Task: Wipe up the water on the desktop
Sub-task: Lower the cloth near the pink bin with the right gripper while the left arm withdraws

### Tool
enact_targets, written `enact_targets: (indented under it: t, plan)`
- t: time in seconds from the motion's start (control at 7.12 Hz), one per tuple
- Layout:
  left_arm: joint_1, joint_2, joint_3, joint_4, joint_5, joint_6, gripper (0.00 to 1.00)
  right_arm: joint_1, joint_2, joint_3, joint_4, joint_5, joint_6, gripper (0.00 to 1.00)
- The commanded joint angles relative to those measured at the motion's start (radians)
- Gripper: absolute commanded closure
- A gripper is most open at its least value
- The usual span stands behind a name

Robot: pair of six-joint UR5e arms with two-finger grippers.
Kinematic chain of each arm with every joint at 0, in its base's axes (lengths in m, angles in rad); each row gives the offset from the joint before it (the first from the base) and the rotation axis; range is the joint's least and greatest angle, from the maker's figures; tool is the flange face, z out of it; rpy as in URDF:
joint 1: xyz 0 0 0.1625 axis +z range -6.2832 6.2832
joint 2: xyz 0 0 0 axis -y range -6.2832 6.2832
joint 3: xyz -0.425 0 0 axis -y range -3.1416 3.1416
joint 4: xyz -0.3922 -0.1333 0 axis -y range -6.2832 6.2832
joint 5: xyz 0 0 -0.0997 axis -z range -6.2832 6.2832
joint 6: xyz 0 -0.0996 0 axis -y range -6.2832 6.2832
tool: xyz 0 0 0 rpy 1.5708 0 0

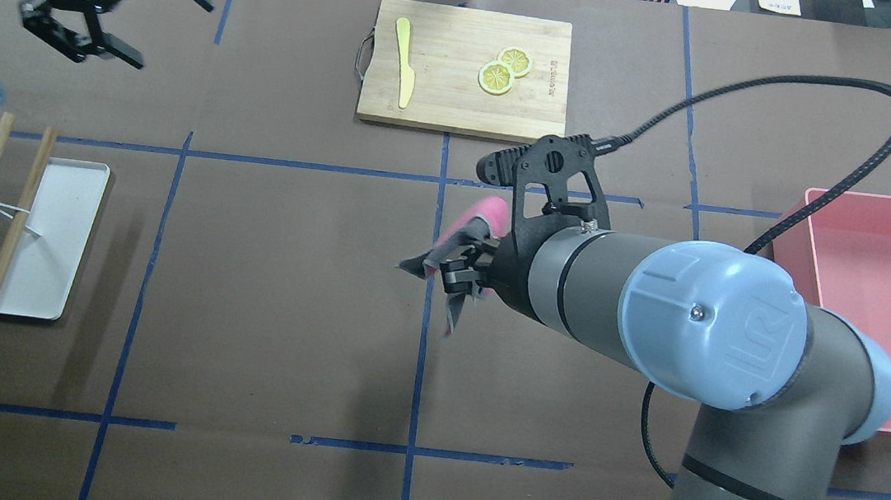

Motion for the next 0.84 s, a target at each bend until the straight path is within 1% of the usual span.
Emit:
enact_targets:
  t: [0.0,0.14,0.28,0.42,0.56,0.7]
  plan:
    - [-0.073,0.062,-0.073,0.116,-0.002,0.214,0.0,0.006,-0.059,0.027,-0.09,0.078,0.08,1.0]
    - [-0.112,0.091,-0.09,0.17,0.002,0.326,0.0,0.05,-0.117,0.024,-0.098,0.161,0.08,1.0]
    - [-0.175,0.143,-0.089,0.189,0.004,0.478,0.0,0.114,-0.135,0.023,-0.171,0.295,0.08,1.0]
    - [-0.227,0.196,-0.089,0.229,0.011,0.651,0.0,0.135,-0.133,0.018,-0.206,0.371,0.08,1.0]
    - [-0.27,0.257,-0.086,0.232,0.013,0.785,0.0,0.135,-0.138,-0.012,-0.208,0.373,0.081,1.0]
    - [-0.283,0.321,-0.087,0.232,0.056,0.877,0.0,0.132,-0.133,-0.058,-0.202,0.387,0.08,1.0]
